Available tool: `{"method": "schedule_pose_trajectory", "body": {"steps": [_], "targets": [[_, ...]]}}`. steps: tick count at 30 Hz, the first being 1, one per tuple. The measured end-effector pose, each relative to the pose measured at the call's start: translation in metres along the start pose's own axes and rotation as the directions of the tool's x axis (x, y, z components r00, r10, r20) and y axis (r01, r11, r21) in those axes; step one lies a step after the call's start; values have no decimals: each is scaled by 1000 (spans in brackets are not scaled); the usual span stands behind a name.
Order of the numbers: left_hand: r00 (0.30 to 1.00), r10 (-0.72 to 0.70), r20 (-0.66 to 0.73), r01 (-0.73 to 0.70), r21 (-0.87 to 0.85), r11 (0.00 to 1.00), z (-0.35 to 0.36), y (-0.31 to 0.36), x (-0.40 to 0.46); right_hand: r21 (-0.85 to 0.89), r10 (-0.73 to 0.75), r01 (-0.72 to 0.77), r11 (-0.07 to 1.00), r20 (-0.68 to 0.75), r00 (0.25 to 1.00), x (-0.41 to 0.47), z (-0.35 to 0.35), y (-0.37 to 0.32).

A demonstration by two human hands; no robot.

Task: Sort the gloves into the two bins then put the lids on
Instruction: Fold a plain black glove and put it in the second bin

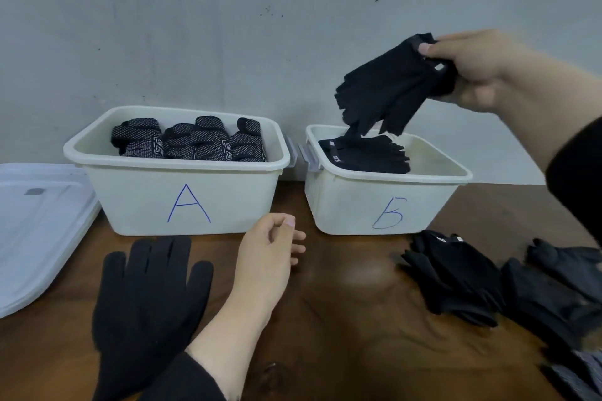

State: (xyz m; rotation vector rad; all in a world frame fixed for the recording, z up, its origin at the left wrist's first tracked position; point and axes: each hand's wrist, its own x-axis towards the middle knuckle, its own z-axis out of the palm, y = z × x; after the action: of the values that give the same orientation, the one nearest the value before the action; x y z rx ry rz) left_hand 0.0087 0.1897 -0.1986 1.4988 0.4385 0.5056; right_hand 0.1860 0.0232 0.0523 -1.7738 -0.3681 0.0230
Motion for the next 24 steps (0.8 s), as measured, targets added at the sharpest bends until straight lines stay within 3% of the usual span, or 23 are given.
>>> {"method": "schedule_pose_trajectory", "body": {"steps": [3,5,7,9,14,16,18,19,21,24], "targets": [[1000,-10,4,10,-13,1000,-1,-2,2,-44,146,-146,988,-1,989,22,19,26],[1000,-19,1,19,-25,1000,0,-3,4,-246,154,-158,956,-35,987,32,25,56],[1000,-25,-2,25,-37,999,0,-3,4,-618,103,-94,780,-21,994,40,25,81],[1000,-18,1,18,-26,1000,0,-4,5,-822,51,-42,569,-15,999,44,27,93],[1000,-5,1,5,-2,1000,1,-4,4,-891,-303,195,411,68,951,36,38,85],[1000,-3,5,3,3,1000,0,-4,4,-886,-221,264,380,190,957,26,45,83],[1000,0,4,0,15,1000,0,-4,3,-899,-13,282,336,295,955,19,50,87],[1000,3,6,-3,20,1000,1,-3,3,-899,54,287,331,322,945,18,50,91],[1000,8,9,-8,30,1000,1,-3,3,-880,42,287,379,326,944,16,46,96],[1000,21,17,-22,60,998,1,-4,2,-775,-189,247,581,167,968,2,36,91]]}}
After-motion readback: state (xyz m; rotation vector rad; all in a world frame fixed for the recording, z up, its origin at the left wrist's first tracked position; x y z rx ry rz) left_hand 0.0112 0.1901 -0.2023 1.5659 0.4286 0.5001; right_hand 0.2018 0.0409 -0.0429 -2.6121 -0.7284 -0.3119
